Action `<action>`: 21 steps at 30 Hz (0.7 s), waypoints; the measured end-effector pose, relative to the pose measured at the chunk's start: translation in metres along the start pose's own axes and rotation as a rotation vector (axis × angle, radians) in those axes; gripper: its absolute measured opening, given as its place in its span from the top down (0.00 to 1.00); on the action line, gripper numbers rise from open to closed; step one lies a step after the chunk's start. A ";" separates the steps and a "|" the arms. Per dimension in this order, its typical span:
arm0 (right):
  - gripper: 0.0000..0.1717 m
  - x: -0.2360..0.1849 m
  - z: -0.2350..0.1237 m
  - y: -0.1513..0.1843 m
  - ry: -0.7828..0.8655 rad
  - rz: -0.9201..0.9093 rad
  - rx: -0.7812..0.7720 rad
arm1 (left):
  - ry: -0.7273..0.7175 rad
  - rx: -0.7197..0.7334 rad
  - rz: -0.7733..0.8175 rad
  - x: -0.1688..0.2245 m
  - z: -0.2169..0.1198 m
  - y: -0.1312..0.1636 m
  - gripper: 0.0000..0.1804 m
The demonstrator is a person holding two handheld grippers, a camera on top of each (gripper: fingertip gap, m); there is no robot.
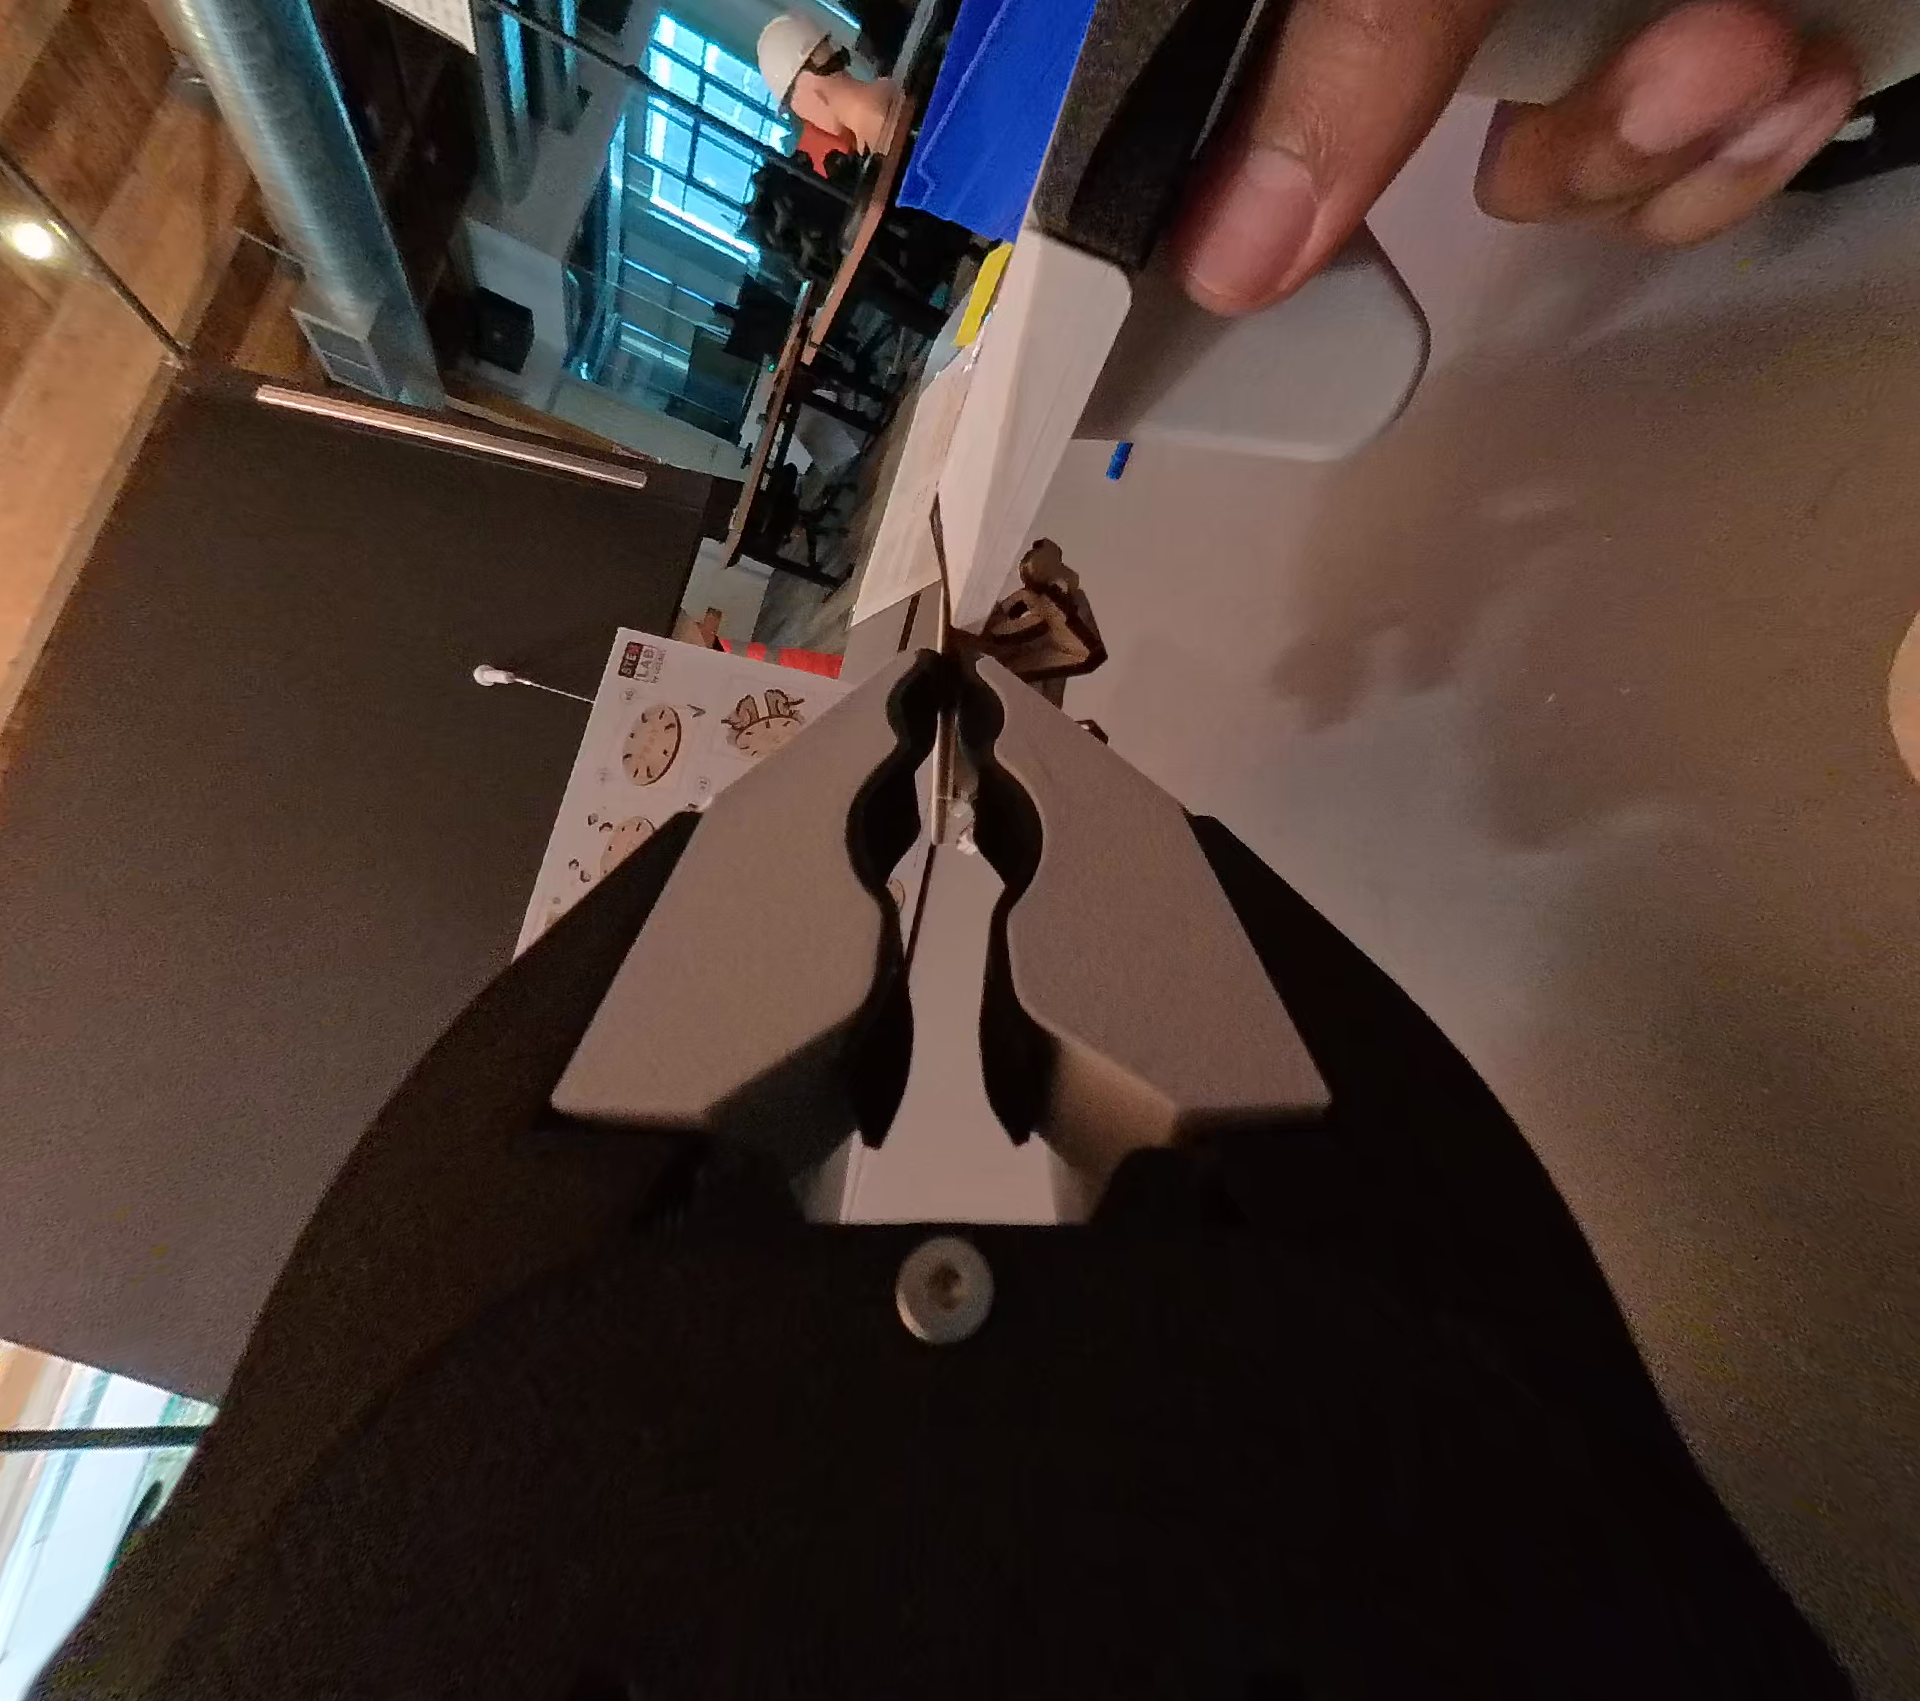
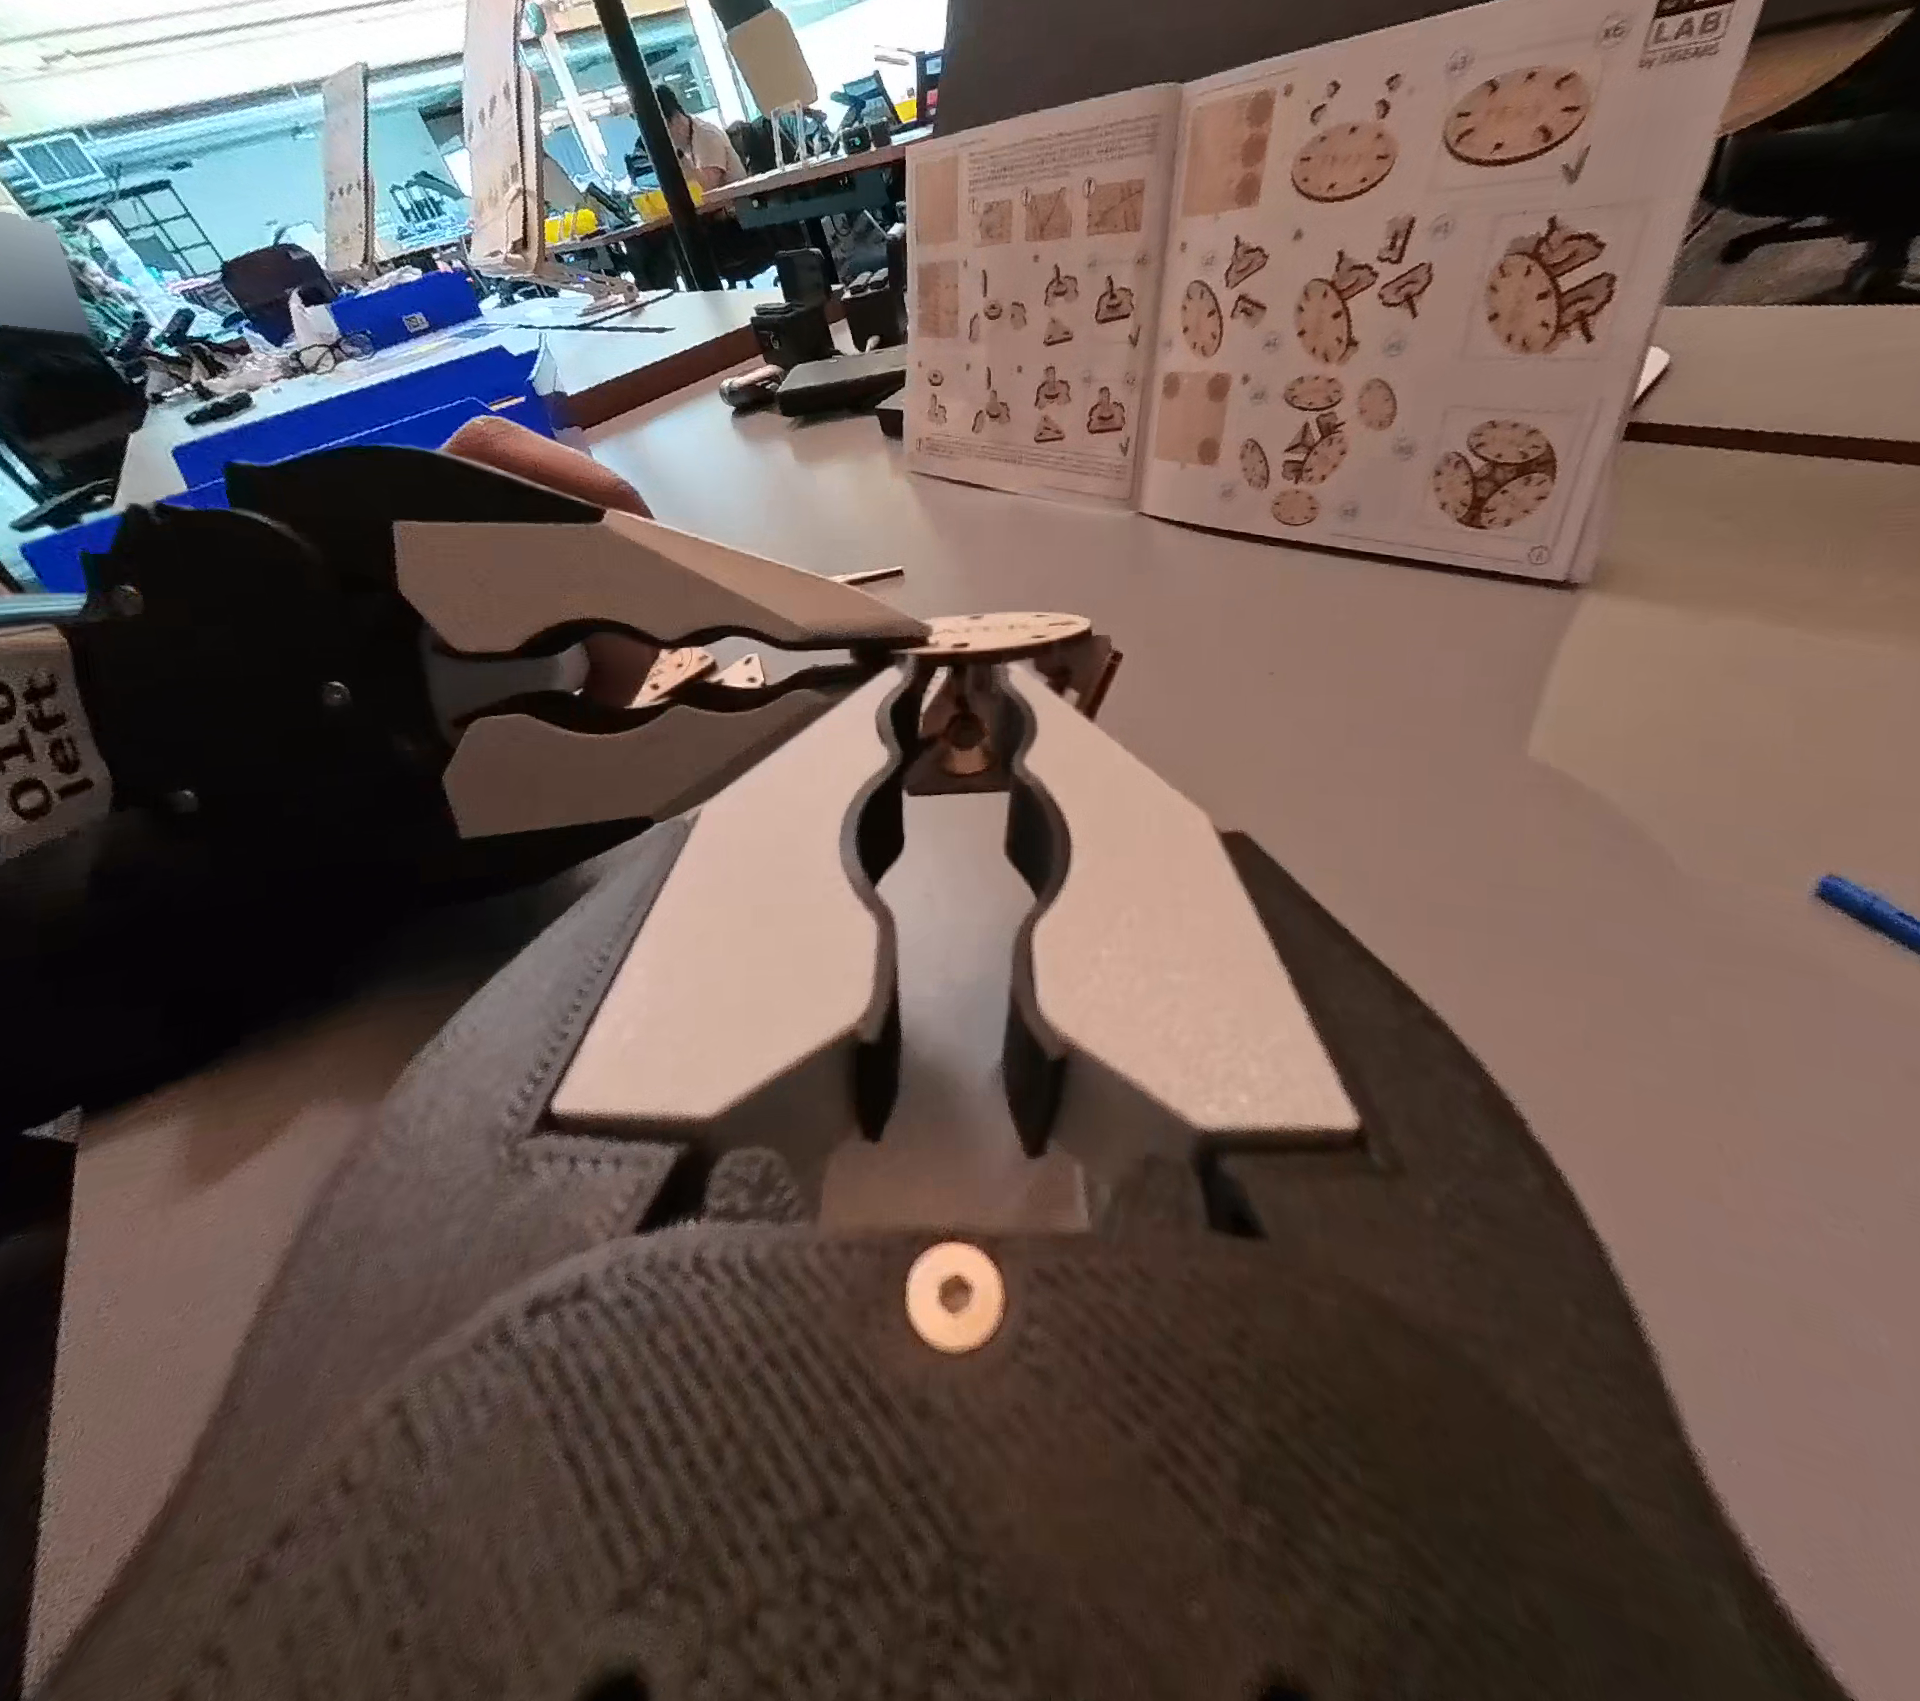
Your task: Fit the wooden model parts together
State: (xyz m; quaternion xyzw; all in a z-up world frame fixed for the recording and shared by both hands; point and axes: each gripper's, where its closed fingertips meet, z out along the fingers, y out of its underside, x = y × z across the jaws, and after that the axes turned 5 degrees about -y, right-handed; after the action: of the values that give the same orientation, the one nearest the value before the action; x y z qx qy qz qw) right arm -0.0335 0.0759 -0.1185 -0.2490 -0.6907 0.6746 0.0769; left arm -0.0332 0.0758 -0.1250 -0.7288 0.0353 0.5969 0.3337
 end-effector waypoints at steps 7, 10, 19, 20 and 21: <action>0.97 -0.002 0.001 0.003 0.036 -0.104 -0.034 | -0.012 0.014 0.031 0.001 -0.002 -0.004 1.00; 0.98 -0.006 0.000 -0.002 0.001 -0.093 -0.017 | -0.019 0.044 0.003 -0.004 -0.006 -0.007 1.00; 1.00 -0.008 -0.001 -0.002 0.022 -0.074 -0.062 | 0.056 0.012 -0.255 -0.007 -0.007 -0.007 0.99; 1.00 -0.007 -0.001 -0.001 0.018 -0.063 -0.068 | 0.066 0.005 -0.279 -0.006 -0.006 -0.007 0.99; 1.00 -0.006 -0.001 0.000 0.016 -0.051 -0.072 | 0.070 -0.003 -0.294 -0.005 -0.005 -0.007 0.99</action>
State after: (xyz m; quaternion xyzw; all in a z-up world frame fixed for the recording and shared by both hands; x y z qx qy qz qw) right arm -0.0280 0.0742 -0.1166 -0.2394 -0.7199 0.6451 0.0906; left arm -0.0272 0.0761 -0.1169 -0.7470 -0.0610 0.5159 0.4149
